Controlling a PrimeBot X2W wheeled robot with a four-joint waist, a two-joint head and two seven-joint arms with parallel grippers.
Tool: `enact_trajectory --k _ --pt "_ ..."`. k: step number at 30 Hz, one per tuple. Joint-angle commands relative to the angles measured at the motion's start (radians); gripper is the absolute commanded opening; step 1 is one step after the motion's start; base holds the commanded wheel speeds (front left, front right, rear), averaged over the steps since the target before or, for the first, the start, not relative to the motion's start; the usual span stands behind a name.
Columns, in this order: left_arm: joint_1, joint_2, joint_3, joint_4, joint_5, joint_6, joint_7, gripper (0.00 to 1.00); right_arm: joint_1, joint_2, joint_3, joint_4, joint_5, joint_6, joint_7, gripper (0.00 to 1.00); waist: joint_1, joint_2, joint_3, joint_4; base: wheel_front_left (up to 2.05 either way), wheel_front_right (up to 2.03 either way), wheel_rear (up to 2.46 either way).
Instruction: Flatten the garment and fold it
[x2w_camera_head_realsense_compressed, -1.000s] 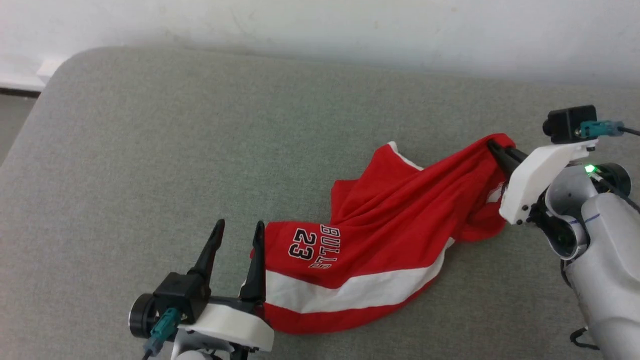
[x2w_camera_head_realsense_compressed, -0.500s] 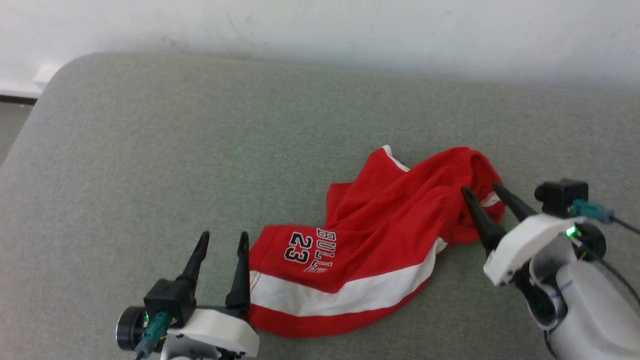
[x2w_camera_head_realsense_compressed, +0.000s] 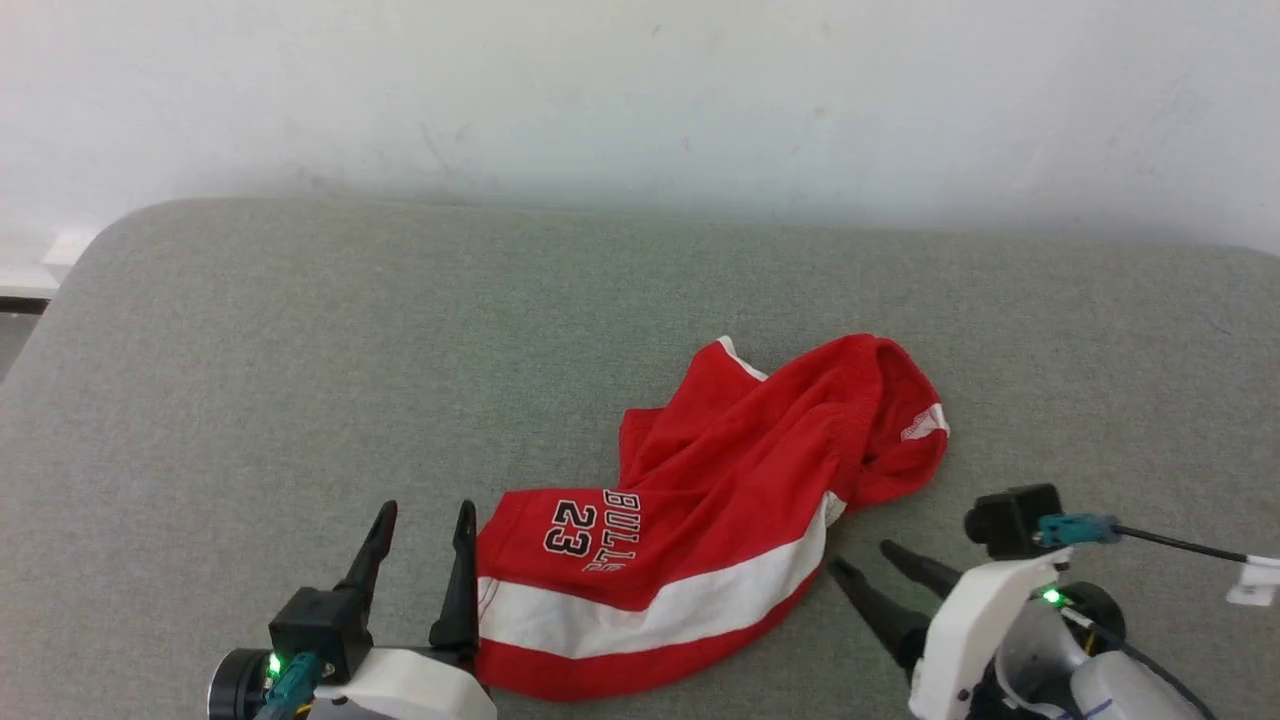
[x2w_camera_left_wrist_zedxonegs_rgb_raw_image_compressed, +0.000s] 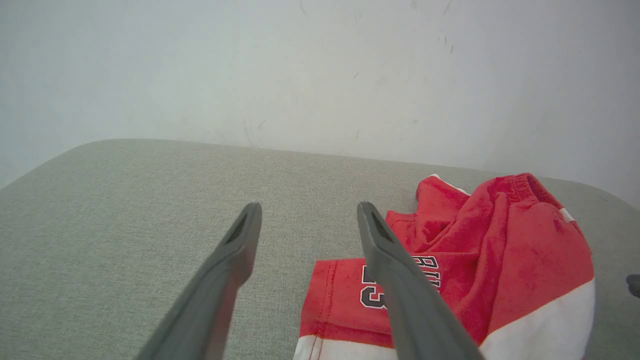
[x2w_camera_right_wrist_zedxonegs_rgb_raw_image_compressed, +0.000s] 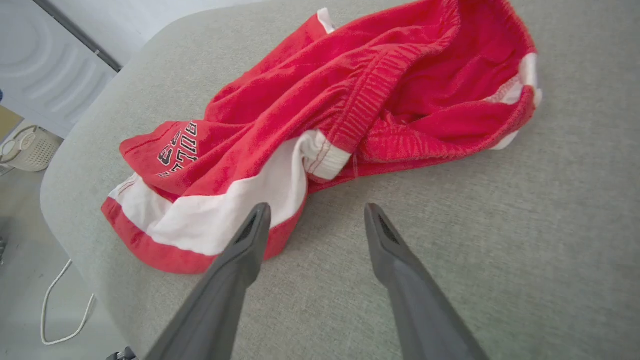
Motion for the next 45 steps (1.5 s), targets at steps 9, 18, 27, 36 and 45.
enact_trajectory --k 9,18,27,36,45 --pt "-0.008 -0.003 -0.020 -0.008 -0.002 0.005 0.007 1.00 -0.119 0.064 0.045 0.164 0.046 -0.001 0.043 0.32 0.0003 0.0000 0.024 0.047 0.00 0.00 0.00" --pt "-0.001 0.000 -0.012 0.000 -0.008 0.017 -0.001 1.00 -0.117 0.017 0.047 0.157 0.057 -0.001 -0.024 0.00 0.0003 0.0000 0.016 0.037 0.00 0.00 0.00" --pt "0.023 0.000 -0.018 0.002 -0.016 0.024 -0.001 1.00 0.182 0.024 -0.227 -0.098 -0.073 -0.001 0.041 0.00 0.0003 0.0000 -0.012 -0.023 0.00 0.00 0.00" --pt "0.020 0.003 -0.035 0.016 -0.017 0.017 0.004 1.00 0.313 0.175 -0.337 -0.161 -0.236 -0.001 0.027 1.00 0.0003 0.0000 -0.019 -0.040 0.00 0.00 0.00" --pt "0.056 0.042 -0.075 -0.015 -0.040 -0.005 0.145 1.00 0.390 0.205 -0.381 -0.326 -0.377 -0.001 -0.150 1.00 0.0003 0.0000 -0.065 -0.051 0.00 0.00 0.00"
